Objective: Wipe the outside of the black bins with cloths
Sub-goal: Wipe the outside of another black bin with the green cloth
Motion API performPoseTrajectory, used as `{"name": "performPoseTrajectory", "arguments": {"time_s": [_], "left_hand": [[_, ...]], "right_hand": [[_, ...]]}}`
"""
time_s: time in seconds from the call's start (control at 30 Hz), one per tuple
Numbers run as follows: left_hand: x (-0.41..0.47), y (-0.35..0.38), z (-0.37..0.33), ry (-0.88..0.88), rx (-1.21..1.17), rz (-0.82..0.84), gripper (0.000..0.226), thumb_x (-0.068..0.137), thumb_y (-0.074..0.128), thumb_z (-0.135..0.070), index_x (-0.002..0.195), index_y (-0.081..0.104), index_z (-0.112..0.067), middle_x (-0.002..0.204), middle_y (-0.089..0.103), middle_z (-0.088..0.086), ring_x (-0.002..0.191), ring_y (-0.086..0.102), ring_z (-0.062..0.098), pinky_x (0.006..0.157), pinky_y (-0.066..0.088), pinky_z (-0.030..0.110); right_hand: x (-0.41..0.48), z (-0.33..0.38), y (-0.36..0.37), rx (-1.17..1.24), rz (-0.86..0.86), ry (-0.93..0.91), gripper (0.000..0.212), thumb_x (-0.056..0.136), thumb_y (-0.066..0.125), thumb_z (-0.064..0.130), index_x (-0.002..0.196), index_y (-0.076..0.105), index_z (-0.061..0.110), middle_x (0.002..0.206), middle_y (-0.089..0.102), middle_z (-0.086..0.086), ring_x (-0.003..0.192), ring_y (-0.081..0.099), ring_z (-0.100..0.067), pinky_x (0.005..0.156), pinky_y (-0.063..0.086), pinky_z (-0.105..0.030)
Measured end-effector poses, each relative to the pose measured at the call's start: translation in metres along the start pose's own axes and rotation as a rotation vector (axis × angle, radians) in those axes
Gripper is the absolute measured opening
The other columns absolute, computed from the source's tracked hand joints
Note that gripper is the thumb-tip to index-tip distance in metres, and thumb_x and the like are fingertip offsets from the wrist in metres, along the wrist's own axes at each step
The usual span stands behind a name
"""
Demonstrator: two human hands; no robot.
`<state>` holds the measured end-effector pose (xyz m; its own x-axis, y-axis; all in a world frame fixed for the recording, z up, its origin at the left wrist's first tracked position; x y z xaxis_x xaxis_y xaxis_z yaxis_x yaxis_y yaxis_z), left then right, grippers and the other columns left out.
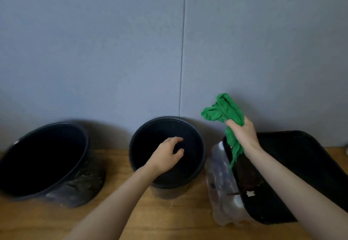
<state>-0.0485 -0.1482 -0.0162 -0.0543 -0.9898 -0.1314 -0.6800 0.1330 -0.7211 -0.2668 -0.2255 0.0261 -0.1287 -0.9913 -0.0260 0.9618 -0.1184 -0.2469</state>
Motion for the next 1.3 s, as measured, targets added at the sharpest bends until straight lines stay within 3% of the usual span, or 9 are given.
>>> {"name": "performPoseTrajectory", "arguments": {"time_s": [0.23,0.37,0.47,0.53,0.67,0.8,1.0,1.17,1.3], "left_hand": [[-0.060,-0.104,0.123,-0.281,0.222,-0.297,0.058,0.092,0.052,-0.026,0.143,0.031,-0.009,0.153,0.022,0.018,0.142,0.018,0.030,0.116,0.017,0.037],[-0.109,-0.143,0.199,-0.527,0.288,-0.402,0.072,0.090,0.054,-0.034,0.148,0.017,-0.009,0.157,0.006,0.015,0.145,0.006,0.029,0.118,0.011,0.045],[-0.134,-0.143,0.245,-0.650,0.345,-0.285,0.068,0.093,0.050,-0.036,0.147,0.020,-0.010,0.152,0.029,0.012,0.141,0.025,0.026,0.117,0.010,0.046],[-0.145,-0.135,0.265,-0.694,0.347,-0.154,0.049,0.097,0.043,-0.035,0.139,0.036,-0.013,0.132,0.054,0.011,0.124,0.048,0.026,0.113,0.025,0.044],[-0.151,-0.135,0.274,-0.694,0.309,-0.114,0.031,0.099,0.038,-0.027,0.125,0.052,-0.017,0.113,0.062,0.009,0.101,0.061,0.027,0.085,0.051,0.038],[-0.156,-0.151,0.265,-0.655,0.309,-0.216,0.030,0.099,0.037,-0.026,0.123,0.054,-0.018,0.108,0.064,0.009,0.095,0.062,0.027,0.082,0.053,0.041],[-0.172,-0.183,0.246,-0.615,0.187,-0.383,0.025,0.099,0.039,-0.026,0.112,0.058,-0.015,0.093,0.063,0.007,0.081,0.062,0.026,0.070,0.053,0.038],[-0.189,-0.195,0.239,-0.607,-0.002,-0.442,0.024,0.098,0.042,-0.022,0.097,0.062,-0.008,0.078,0.059,0.002,0.078,0.058,0.023,0.073,0.047,0.036],[-0.202,-0.201,0.232,-0.639,-0.097,-0.451,0.028,0.098,0.042,-0.021,0.103,0.063,-0.004,0.096,0.061,0.010,0.094,0.058,0.027,0.087,0.045,0.035]], "right_hand": [[-0.053,0.011,0.136,-0.008,0.270,-0.026,0.018,0.083,0.064,0.011,0.071,0.061,0.024,0.073,0.062,0.000,0.064,0.057,-0.012,0.054,0.043,-0.016],[-0.086,0.004,0.198,0.052,0.412,0.036,0.018,0.083,0.064,0.019,0.099,0.064,0.026,0.090,0.067,0.000,0.075,0.063,-0.012,0.065,0.047,-0.026],[-0.109,0.004,0.228,0.128,0.468,0.077,0.018,0.085,0.063,0.019,0.103,0.063,0.025,0.085,0.068,0.005,0.074,0.063,-0.012,0.068,0.048,-0.027],[-0.122,0.005,0.243,0.167,0.498,0.095,0.017,0.087,0.061,0.020,0.101,0.062,0.029,0.088,0.068,0.006,0.078,0.064,-0.009,0.069,0.049,-0.026],[-0.143,0.010,0.265,0.143,0.595,0.085,0.019,0.088,0.060,0.021,0.106,0.059,0.030,0.094,0.067,0.005,0.082,0.064,-0.009,0.075,0.052,-0.029],[-0.163,0.010,0.277,0.154,0.651,0.109,0.016,0.089,0.060,0.024,0.099,0.059,0.036,0.102,0.066,0.006,0.095,0.063,-0.011,0.084,0.051,-0.031],[-0.182,0.013,0.284,0.190,0.656,0.181,0.018,0.091,0.057,0.027,0.107,0.063,0.021,0.094,0.069,0.002,0.083,0.066,-0.013,0.067,0.049,-0.025],[-0.184,0.000,0.294,0.251,0.569,0.331,0.026,0.089,0.056,0.029,0.102,0.068,0.010,0.093,0.072,-0.009,0.086,0.067,-0.025,0.081,0.052,-0.035],[-0.189,-0.013,0.300,0.282,0.521,0.434,0.030,0.086,0.057,0.029,0.100,0.067,0.004,0.092,0.070,-0.015,0.082,0.065,-0.032,0.087,0.049,-0.044]]}}
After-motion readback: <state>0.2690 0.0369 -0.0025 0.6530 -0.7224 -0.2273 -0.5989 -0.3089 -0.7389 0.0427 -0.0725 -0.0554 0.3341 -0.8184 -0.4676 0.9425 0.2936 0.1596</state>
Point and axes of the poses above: each hand's wrist, its own x-axis towards the middle knuckle, its own y-axis out of the palm, z = x × y, the point moved 10 cm from there along x, towards the middle knuckle
